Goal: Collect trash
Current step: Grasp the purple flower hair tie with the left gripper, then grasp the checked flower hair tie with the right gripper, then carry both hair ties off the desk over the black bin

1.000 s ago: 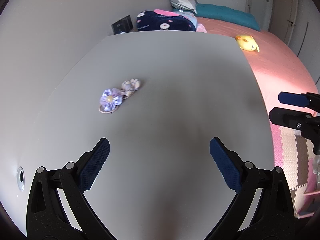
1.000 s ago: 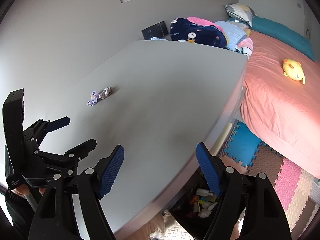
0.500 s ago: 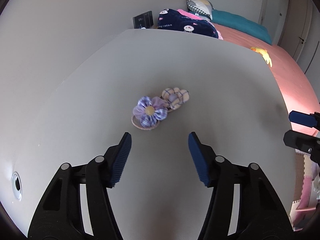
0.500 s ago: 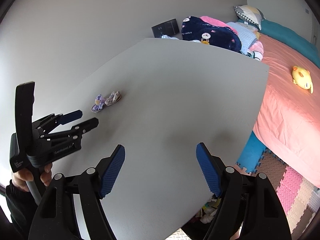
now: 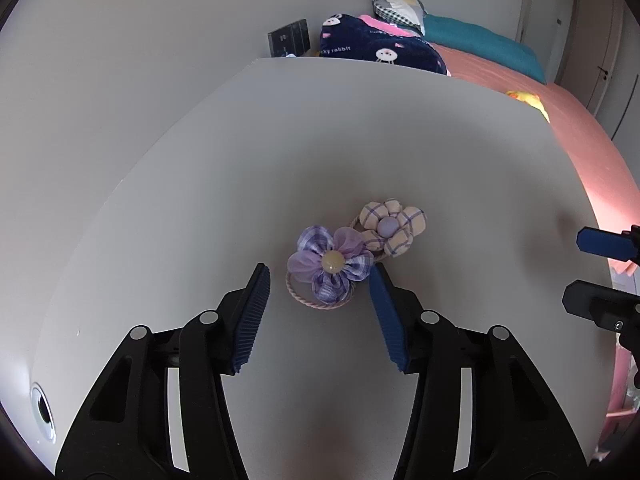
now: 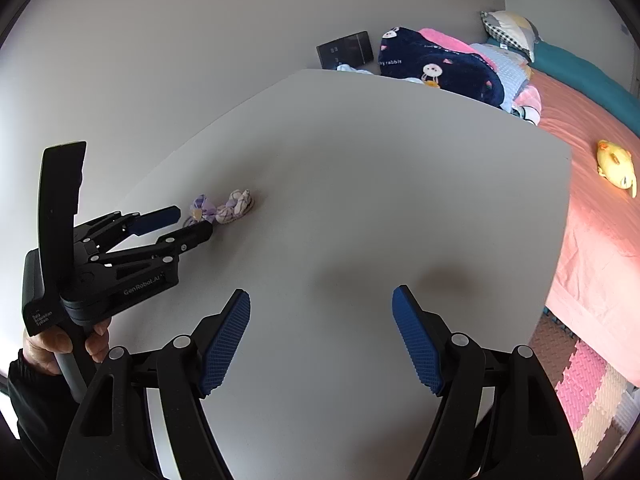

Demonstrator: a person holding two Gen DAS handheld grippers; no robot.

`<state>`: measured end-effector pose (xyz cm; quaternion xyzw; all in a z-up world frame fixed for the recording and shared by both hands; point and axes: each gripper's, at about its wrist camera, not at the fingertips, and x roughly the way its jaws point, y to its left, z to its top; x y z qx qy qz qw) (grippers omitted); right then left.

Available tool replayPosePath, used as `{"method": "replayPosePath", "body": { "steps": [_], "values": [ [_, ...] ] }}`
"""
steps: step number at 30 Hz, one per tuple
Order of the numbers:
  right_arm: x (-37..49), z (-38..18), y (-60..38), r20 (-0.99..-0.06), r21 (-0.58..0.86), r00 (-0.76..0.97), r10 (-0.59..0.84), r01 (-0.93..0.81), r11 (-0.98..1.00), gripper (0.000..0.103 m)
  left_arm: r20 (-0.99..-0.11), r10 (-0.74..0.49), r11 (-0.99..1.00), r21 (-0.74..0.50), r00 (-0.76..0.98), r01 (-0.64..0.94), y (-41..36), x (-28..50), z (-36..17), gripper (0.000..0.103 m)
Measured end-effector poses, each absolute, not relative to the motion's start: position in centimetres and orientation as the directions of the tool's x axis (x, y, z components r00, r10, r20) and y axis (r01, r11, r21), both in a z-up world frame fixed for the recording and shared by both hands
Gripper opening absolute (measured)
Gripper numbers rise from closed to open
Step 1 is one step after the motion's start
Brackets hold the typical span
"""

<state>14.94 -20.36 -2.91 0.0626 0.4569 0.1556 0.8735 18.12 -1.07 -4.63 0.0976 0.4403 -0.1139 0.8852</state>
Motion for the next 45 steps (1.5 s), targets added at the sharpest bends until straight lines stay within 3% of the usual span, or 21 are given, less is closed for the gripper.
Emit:
{"method": "replayPosePath", "body": {
  "steps": [4,12,23,32,37,45],
  "values": [
    [15.8,-3.0,-19.6,-0.776,0.257,0.533,0.338,-0.222,0.941,0.075,-0.796,-0.119,0.951,0.081,0.593,0.299,-0.9,18.5,-4.7,0.045],
    [17.6,-2.7,-17.4,-0.764,0.261,0.535,0.360,-0.255,0.931,0.073,-0.789,-0.103,0.950,0.103,0.606,0.296,-0.3,19.0,-4.5,0.024],
    [20.1,-3.4,-13.1,-0.784,0.233,0.505,0.361,-0.300,0.925,0.064,-0.779,-0.037,0.978,0.099,0.626,0.182,3.4,19.9,-3.0,0.022],
    [21.7,-4.1,-10.3,-0.803,0.167,0.503,0.320,-0.325,0.931,0.045,-0.779,-0.027,0.982,0.097,0.626,0.163,4.0,19.9,-3.0,0.022],
    [22.5,-4.2,-10.0,-0.804,0.124,0.525,0.280,-0.312,0.942,0.017,-0.779,-0.029,0.982,0.095,0.626,0.164,3.9,20.0,-2.9,0.022],
    [23.0,-3.9,-11.7,-0.798,0.150,0.534,0.279,-0.272,0.951,0.013,-0.781,-0.027,0.981,0.098,0.624,0.165,3.8,20.1,-2.9,0.022]
  ]
}}
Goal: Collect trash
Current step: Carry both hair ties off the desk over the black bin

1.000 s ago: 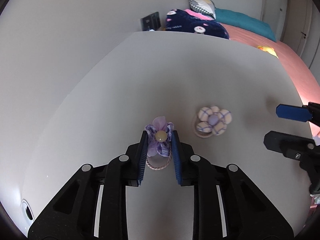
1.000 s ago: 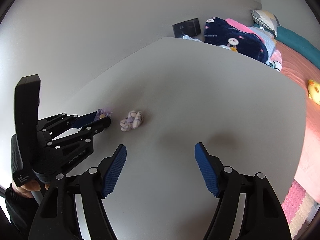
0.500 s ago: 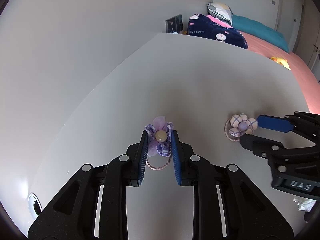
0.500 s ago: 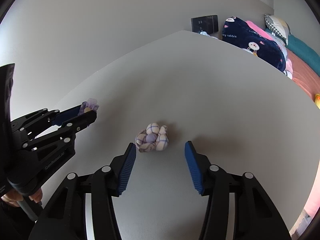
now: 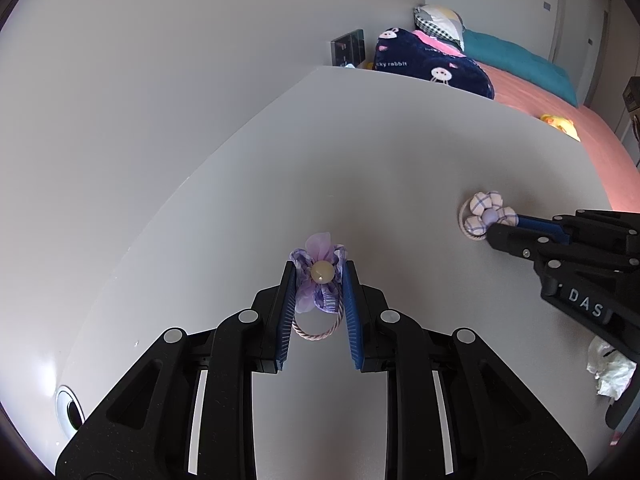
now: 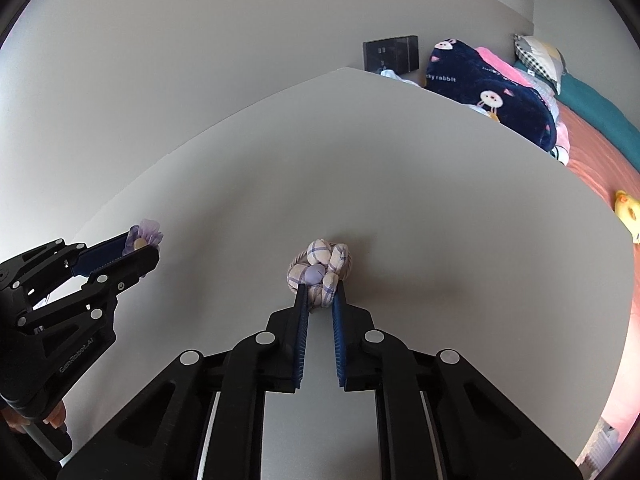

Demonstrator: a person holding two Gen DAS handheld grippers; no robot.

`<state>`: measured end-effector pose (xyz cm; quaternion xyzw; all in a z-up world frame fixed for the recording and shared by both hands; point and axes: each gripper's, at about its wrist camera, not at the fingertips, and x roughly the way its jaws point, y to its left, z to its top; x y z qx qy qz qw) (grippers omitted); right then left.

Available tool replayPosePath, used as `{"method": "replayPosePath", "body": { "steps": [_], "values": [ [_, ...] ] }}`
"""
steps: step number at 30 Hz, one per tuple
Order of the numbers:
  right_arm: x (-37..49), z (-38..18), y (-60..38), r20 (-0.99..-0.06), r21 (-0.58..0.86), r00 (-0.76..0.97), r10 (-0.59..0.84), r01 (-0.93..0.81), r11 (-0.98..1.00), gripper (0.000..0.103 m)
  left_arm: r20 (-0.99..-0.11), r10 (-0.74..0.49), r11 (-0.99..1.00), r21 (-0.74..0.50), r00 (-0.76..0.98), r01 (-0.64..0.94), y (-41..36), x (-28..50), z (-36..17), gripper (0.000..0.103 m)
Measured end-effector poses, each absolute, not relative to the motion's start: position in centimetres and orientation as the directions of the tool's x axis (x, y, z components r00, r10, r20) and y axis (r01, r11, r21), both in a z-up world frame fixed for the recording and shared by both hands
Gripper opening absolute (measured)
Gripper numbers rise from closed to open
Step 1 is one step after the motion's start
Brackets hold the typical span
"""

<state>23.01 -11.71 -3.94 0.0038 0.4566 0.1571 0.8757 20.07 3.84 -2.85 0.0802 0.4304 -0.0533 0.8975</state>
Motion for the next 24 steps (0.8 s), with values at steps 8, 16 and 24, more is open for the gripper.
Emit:
{"method": "replayPosePath", "body": {
  "steps": [8,16,24],
  "values": [
    [22.2,-2.9,-13.3,-0.789,0.183,0.538,0.296,-0.255,0.950,0.013,-0.783,-0.020,0.977,0.117,0.622,0.179,3.5,20.0,-3.0,0.022],
    [20.3,-1.5,-15.9,-0.780,0.195,0.549,0.300,-0.242,0.950,0.013,-0.777,-0.033,0.972,0.121,0.628,0.201,2.2,19.1,-2.3,0.022],
    [17.3,-0.3,-19.5,-0.766,0.229,0.560,0.315,-0.219,0.948,0.013,-0.773,-0.067,0.962,0.117,0.631,0.246,-1.1,15.9,-1.3,0.022]
  ]
}}
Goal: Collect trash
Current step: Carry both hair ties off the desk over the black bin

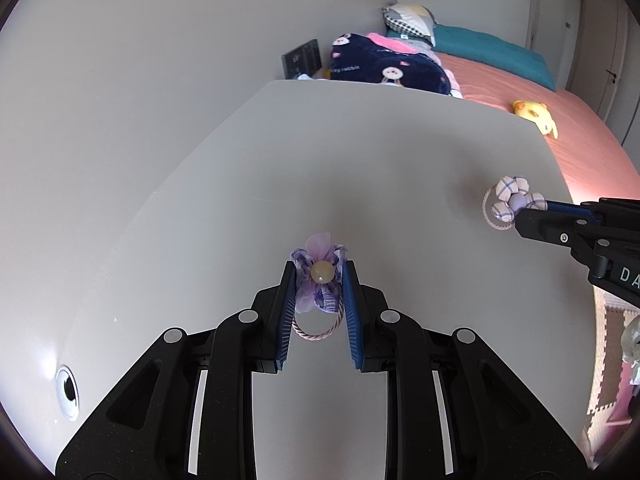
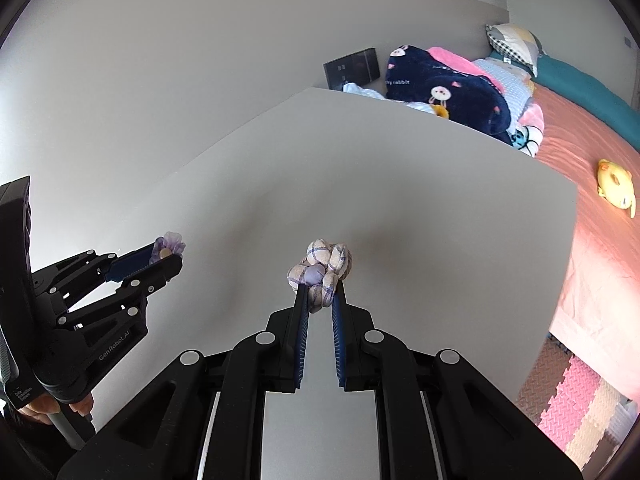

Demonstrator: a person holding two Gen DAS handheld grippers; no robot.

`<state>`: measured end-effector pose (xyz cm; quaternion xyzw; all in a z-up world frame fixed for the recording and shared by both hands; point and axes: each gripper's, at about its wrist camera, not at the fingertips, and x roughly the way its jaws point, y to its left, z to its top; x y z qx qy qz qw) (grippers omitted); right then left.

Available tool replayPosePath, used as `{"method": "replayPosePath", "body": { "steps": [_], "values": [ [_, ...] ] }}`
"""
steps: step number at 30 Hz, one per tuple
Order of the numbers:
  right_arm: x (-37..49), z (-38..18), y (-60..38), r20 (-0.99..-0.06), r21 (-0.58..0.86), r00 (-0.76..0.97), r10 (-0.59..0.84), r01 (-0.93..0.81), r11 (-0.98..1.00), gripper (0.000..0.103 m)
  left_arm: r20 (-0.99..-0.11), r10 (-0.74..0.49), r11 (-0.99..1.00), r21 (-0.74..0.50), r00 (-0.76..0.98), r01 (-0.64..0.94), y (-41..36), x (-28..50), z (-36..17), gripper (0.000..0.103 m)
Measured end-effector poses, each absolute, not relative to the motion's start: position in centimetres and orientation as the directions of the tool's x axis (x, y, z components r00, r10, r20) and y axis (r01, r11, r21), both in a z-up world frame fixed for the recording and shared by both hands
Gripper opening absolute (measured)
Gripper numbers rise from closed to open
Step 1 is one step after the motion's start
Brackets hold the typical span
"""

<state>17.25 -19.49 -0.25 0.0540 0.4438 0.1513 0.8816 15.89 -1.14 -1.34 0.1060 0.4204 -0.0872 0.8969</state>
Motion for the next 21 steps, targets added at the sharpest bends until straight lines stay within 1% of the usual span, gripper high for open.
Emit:
{"method": "replayPosePath", "body": {
  "steps": [21],
  "values": [
    [9.4,1.7,-25.6,-0.726,0.245,0.617,0.303,-0.180,0.953,0.013,-0.749,-0.143,0.931,0.122,0.647,0.346,-8.6,9.4,0.8,0.023]
  ]
}}
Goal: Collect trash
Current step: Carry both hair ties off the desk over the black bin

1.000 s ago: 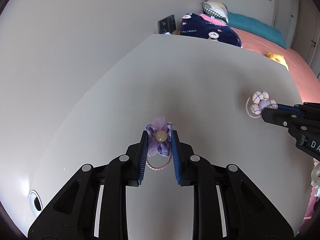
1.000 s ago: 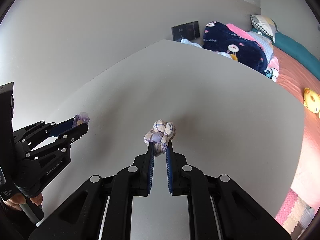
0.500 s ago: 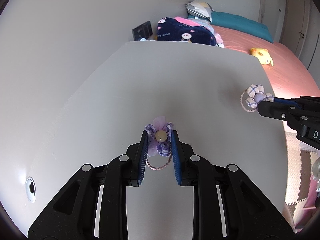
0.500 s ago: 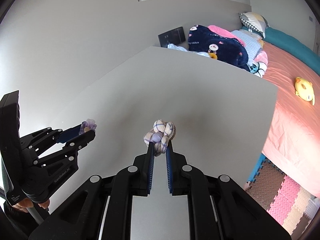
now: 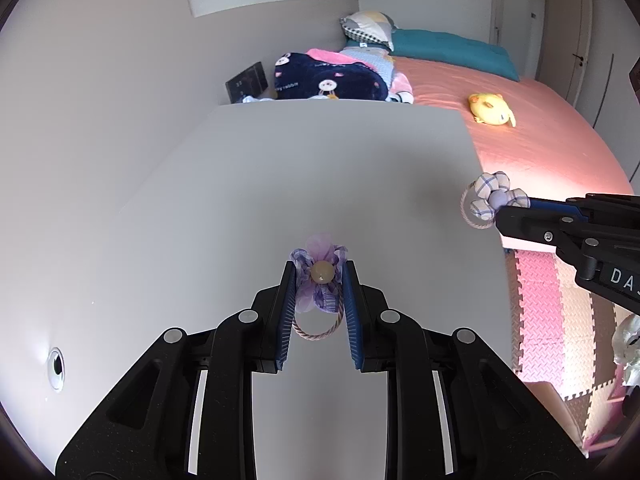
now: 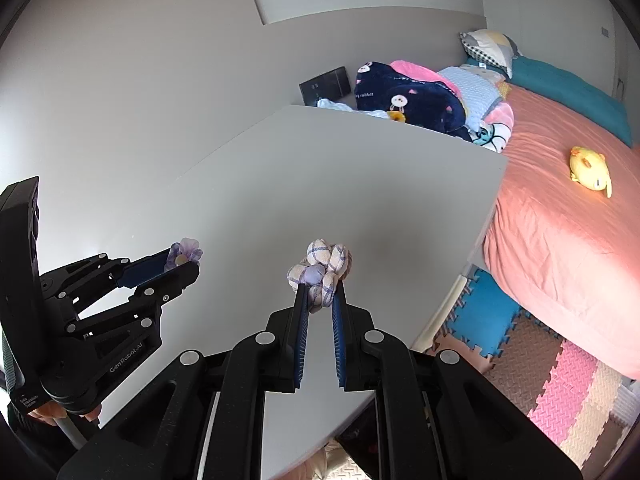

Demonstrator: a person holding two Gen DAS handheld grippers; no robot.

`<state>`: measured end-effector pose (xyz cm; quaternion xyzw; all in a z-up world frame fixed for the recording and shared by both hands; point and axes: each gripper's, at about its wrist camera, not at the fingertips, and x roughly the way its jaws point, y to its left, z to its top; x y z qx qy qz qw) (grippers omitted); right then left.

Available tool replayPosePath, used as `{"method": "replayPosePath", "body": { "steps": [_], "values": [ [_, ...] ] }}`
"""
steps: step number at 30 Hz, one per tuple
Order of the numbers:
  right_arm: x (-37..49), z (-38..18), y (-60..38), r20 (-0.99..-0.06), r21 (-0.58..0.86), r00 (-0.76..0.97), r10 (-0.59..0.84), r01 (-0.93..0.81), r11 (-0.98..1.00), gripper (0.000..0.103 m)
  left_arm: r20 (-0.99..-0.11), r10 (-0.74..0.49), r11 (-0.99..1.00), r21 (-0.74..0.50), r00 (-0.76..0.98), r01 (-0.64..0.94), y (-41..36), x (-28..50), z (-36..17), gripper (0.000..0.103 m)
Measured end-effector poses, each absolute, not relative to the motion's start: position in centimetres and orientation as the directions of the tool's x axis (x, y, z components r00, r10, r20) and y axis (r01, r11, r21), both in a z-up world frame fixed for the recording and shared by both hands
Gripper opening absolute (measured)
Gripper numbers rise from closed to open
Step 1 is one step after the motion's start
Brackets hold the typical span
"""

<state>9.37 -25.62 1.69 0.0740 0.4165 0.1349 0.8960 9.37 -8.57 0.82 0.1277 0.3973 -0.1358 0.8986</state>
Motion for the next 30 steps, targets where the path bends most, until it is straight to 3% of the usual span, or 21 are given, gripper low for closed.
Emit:
{"method": "replayPosePath", "body": {
  "steps": [30],
  "values": [
    [0.2,0.9,-34.4,-0.704,0.261,0.673,0.227,-0.052,0.964,0.013,-0.747,-0.251,0.859,0.121,0.616,0.497,-18.5,2.9,-0.1,0.023]
  ]
}}
